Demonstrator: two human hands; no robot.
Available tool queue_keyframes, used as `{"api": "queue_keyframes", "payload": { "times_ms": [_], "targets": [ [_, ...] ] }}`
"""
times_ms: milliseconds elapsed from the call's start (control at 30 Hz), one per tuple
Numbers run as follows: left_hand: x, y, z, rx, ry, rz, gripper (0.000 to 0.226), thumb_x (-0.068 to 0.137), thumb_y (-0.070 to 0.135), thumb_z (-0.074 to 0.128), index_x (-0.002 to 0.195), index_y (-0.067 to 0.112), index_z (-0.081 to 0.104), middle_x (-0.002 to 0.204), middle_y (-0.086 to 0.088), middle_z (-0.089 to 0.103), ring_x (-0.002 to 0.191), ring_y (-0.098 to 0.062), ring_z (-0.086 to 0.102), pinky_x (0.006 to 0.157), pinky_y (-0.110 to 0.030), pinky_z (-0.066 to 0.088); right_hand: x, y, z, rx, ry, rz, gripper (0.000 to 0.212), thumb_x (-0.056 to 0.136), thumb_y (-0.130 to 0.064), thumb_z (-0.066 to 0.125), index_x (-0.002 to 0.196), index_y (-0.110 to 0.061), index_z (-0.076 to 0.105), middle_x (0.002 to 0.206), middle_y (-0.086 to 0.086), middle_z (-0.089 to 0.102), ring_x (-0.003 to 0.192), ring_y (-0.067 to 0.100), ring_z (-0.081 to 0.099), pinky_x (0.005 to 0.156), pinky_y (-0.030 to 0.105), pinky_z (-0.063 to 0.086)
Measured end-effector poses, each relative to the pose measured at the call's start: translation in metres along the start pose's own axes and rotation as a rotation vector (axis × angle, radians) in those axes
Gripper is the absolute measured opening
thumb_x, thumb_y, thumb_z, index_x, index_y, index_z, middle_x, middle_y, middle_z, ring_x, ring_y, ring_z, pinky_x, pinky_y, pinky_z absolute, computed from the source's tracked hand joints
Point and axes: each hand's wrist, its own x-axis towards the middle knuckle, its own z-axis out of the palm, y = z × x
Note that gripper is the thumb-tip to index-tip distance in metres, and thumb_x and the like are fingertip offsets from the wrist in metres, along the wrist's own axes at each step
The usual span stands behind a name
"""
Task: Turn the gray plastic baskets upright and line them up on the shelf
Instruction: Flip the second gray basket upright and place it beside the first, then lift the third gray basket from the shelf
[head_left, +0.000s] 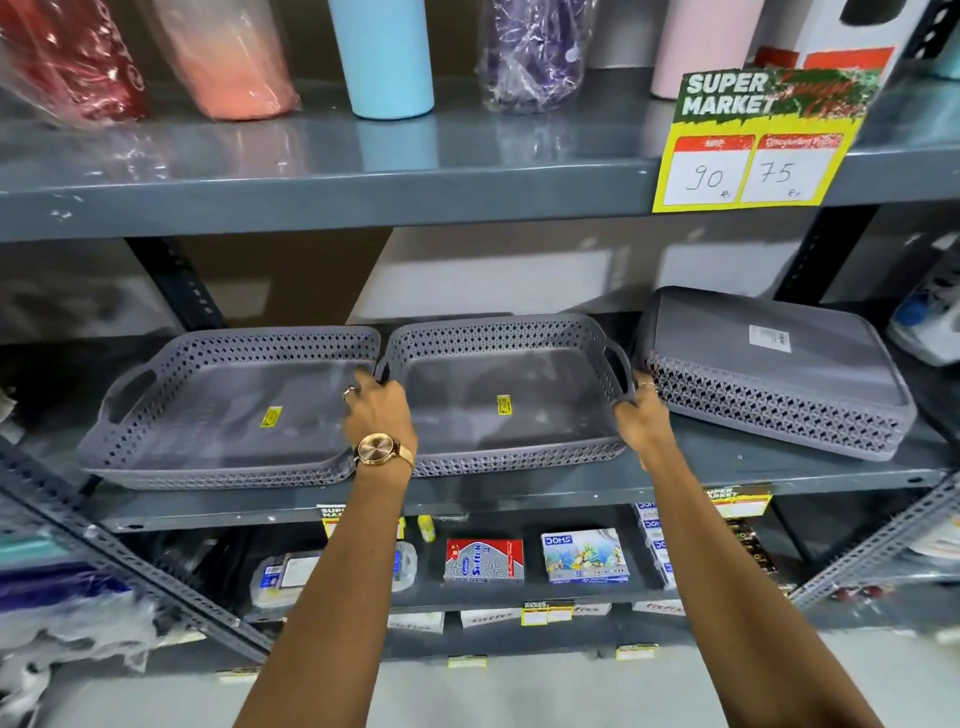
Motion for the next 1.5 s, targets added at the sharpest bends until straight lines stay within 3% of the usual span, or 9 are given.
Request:
{"api": "queue_keyframes", "payload": {
  "times_ms": [167,467,600,800,933,1100,1200,1367,1500],
  "targets": [
    [0.005,0.022,-0.003,0.072,0.094,0.072,0.03,0.075,0.01,0.071,0.104,0.001,0.068,0.134,-0.024,0.048,0.122,-0.043,0.046,0.093,-0.047,0.047,-0.004,-0.007,-0.025,-0.079,0.052,-0.062,0.038,0.093,-0.019,0.052,0.128,-0.006,0.05,0.113,0.019,0.064,0.1,0.035,0.061,0.085,0.037,0.046],
    [-0.024,0.187,0.003,-0.427,0.038,0.542,0.036,0.091,0.023,0.053,0.122,0.007,0.061,0.127,-0.018,0.059,0.115,-0.035,0.056,0.094,-0.041,0.048,0.024,-0.01,-0.144,-0.071,0.38,-0.154,0.027,0.09,-0.024,0.056,0.099,-0.002,0.071,0.093,0.021,0.07,0.092,0.038,0.063,0.075,0.034,0.049],
    [-0.029,0.276,0.01,-0.593,-0.073,0.595,0.044,0.092,0.023,0.053,0.133,0.006,0.051,0.135,-0.021,0.053,0.126,-0.038,0.048,0.105,-0.044,0.042,0.063,0.025,-0.203,-0.177,0.433,-0.114,0.03,0.09,-0.025,0.053,0.1,0.002,0.063,0.111,0.026,0.065,0.105,0.04,0.057,0.082,0.038,0.044],
    [-0.005,0.36,0.033,-0.462,-0.353,0.391,0.058,0.094,0.041,0.045,0.138,0.005,0.039,0.138,-0.028,0.049,0.124,-0.046,0.049,0.102,-0.05,0.043,0.129,0.067,-0.272,-0.266,0.202,0.289,0.082,0.087,-0.05,0.055,0.147,-0.005,0.022,0.157,0.02,0.014,0.141,0.042,0.02,0.113,0.051,0.026],
    [-0.001,0.383,0.047,-0.509,-0.309,0.215,0.065,0.092,0.049,0.041,0.142,0.007,0.035,0.144,-0.026,0.044,0.13,-0.046,0.043,0.108,-0.051,0.038,0.152,0.083,-0.281,-0.017,0.021,0.239,0.065,0.088,-0.043,0.058,0.133,-0.001,0.038,0.129,0.012,0.049,0.124,0.036,0.047,0.094,0.043,0.042],
    [-0.006,0.393,0.053,-0.578,-0.256,0.017,0.075,0.091,0.062,0.032,0.139,0.006,0.04,0.144,-0.025,0.044,0.135,-0.044,0.036,0.111,-0.052,0.029,0.152,0.099,-0.281,0.22,0.014,0.16,0.048,0.07,-0.052,0.072,0.101,-0.019,0.055,0.113,0.003,0.063,0.103,0.024,0.063,0.071,0.027,0.05],
    [-0.013,0.394,0.043,-0.692,-0.144,-0.044,0.08,0.088,0.068,0.029,0.137,0.007,0.042,0.144,-0.024,0.044,0.132,-0.044,0.04,0.11,-0.054,0.031,0.155,0.088,-0.294,0.323,0.035,0.127,0.091,0.069,-0.067,0.064,0.138,-0.014,0.039,0.142,0.008,0.046,0.128,0.028,0.047,0.099,0.035,0.041],
    [-0.017,0.391,0.018,-1.18,0.073,-0.138,0.085,0.084,0.072,0.032,0.144,0.011,0.038,0.146,-0.017,0.045,0.129,-0.037,0.046,0.108,-0.049,0.037,0.166,0.049,-0.315,0.69,0.177,0.015,0.089,0.081,-0.077,0.025,0.15,-0.021,0.023,0.158,0.003,0.022,0.145,0.025,0.019,0.119,0.044,0.013],
    [-0.024,0.381,0.003,-1.542,0.146,-0.21,0.061,0.082,0.076,0.028,0.086,0.027,0.065,0.096,-0.004,0.068,0.089,-0.026,0.058,0.086,-0.034,0.042,0.175,0.048,-0.324,0.781,0.04,0.051,0.094,0.073,-0.085,0.014,0.14,-0.026,0.042,0.154,0.003,0.033,0.141,0.024,0.031,0.118,0.047,0.02]
  ]
}}
